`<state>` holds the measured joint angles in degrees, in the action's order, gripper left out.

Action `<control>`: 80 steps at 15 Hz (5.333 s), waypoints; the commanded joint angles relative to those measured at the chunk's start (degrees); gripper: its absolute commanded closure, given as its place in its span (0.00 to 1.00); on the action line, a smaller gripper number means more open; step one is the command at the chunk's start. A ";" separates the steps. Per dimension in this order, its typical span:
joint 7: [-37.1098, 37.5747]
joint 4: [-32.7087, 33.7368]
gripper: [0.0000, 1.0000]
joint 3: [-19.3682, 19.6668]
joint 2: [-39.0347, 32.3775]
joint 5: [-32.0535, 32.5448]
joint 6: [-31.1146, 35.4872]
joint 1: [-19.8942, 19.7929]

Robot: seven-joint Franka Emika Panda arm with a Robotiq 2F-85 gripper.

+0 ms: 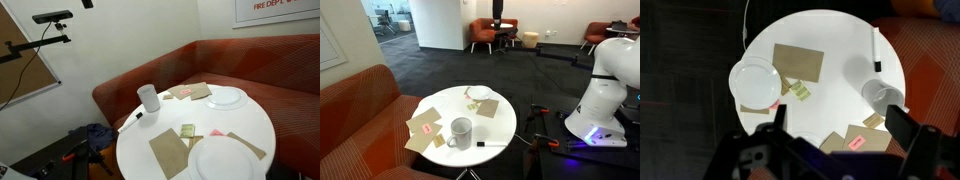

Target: Move the grey mug to the right

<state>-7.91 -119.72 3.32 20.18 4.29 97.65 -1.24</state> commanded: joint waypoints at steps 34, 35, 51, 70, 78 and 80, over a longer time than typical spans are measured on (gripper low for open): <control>16.52 -23.11 0.00 -9.53 -9.93 -4.42 48.20 3.77; 17.13 -22.91 0.00 -9.69 -11.47 -4.68 49.20 4.02; 21.03 -13.49 0.00 -8.41 -34.31 -2.54 58.25 7.47; 21.21 -6.43 0.49 -3.76 -44.53 -1.10 53.21 11.88; 20.88 -4.53 1.00 -4.04 -46.07 -1.33 51.59 11.99; 20.72 -3.64 0.97 -4.17 -46.54 -1.52 50.82 11.91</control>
<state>11.63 -125.83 -1.42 -25.36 1.99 151.32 9.97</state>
